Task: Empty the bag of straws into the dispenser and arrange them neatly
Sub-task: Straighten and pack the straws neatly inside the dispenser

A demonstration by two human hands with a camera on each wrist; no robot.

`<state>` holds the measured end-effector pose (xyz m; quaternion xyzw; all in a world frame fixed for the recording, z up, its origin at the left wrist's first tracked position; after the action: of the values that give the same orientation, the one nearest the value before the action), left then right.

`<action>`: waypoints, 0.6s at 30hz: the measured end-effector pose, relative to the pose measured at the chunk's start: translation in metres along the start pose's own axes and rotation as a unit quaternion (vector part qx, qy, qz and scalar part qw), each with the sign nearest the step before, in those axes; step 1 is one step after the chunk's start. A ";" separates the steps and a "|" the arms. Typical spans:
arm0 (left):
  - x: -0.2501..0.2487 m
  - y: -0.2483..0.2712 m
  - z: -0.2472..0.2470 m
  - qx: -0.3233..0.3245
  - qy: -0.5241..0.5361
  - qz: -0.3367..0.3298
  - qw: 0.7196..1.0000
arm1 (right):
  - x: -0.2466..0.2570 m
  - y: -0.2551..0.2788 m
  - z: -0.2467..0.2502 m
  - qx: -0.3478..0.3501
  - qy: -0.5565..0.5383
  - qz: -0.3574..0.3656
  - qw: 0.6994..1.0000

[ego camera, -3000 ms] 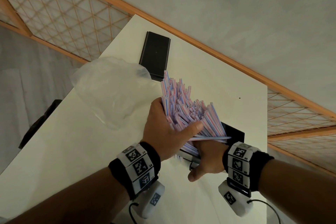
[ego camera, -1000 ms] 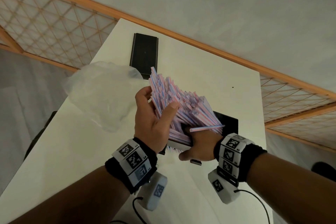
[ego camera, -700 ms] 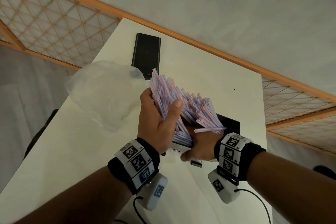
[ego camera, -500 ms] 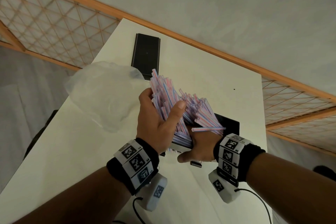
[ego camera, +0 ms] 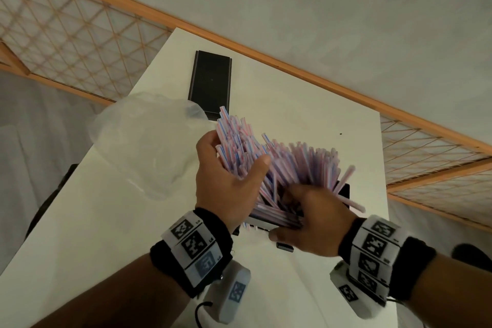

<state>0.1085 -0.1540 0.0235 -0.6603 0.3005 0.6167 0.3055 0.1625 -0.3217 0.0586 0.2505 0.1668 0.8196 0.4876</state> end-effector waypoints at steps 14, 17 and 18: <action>-0.006 0.001 0.001 0.021 0.043 -0.040 0.998 | 0.016 -0.021 -0.026 0.135 -0.023 -0.020 0.990; -0.008 0.002 -0.001 0.028 0.042 -0.039 0.998 | 0.015 -0.030 -0.028 0.161 -0.001 -0.054 0.986; -0.008 0.002 -0.001 0.025 0.038 -0.041 0.998 | 0.016 -0.032 -0.027 0.160 -0.008 -0.067 0.985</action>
<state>0.1069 -0.1556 0.0319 -0.6869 0.3004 0.5705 0.3354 0.1639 -0.2933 0.0239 0.3202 0.3077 0.7456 0.4969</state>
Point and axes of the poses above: each hand's wrist, its own y-axis away from the middle knuckle, its own z-axis out of the back of the hand, x = y × z, the point moved 2 cm from there along -y, towards the middle knuckle, and after that the axes turned 8 degrees about -z, right-handed, at the moved point
